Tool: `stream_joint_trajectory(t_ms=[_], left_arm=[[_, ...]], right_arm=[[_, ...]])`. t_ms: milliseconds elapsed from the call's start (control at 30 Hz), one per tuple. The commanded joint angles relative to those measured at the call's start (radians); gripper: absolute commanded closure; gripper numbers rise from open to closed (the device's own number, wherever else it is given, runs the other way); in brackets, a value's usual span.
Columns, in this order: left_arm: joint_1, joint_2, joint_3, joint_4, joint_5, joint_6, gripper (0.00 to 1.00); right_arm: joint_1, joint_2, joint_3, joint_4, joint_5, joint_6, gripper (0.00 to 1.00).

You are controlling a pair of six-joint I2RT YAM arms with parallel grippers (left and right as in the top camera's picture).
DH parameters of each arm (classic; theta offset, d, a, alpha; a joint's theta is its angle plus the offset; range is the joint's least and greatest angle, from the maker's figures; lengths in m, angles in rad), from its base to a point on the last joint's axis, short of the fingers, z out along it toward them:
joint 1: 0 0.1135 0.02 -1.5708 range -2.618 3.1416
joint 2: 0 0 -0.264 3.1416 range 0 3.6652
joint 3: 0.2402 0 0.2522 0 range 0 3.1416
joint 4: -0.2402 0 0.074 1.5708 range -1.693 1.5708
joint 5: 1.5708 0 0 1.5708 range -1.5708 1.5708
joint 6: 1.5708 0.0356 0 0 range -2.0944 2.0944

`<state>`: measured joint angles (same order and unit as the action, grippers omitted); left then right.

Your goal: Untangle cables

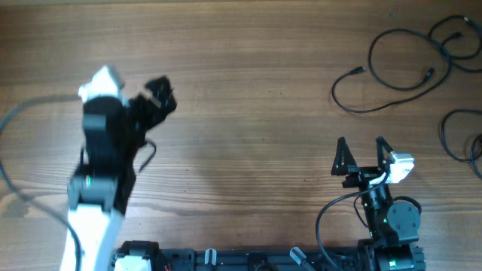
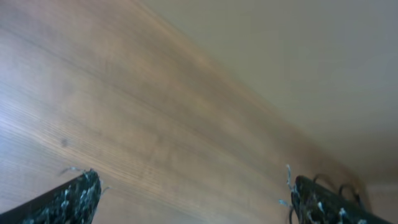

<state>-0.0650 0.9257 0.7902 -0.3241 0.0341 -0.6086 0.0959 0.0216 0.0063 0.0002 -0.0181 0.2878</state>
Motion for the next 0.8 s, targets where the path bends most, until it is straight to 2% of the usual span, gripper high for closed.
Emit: stream_joint_trajectory(t_ms=[0,67,167,333,533,767], left_arm=[[0.047,-0.214,-0.248,0.162,0.002,0.057,0.00],[0.061,-0.312,-0.352,0.252,0.011,0.086,0.00],[0.065,-0.476,-0.519,0.388,0.057,0.253,0.00],[0.066,-0.692,-0.687,0.417,0.066,0.422,0.00],[0.108,-0.807,-0.777,0.414,0.061,0.449,0.00],[0.117,-0.893,-0.785,0.277,0.000,0.449,0.00]], right_arm=[[0.005,-0.008,-0.001,0.003,-0.009,0.008,0.00],[0.005,-0.008,-0.001,0.003,-0.009,0.007,0.00],[0.005,-0.008,-0.001,0.003,-0.009,0.008,0.00],[0.005,-0.008,-0.001,0.003,-0.009,0.008,0.00],[0.005,-0.008,-0.001,0.003,-0.009,0.008,0.00],[0.005,-0.008,-0.001,0.003,-0.009,0.008,0.00]])
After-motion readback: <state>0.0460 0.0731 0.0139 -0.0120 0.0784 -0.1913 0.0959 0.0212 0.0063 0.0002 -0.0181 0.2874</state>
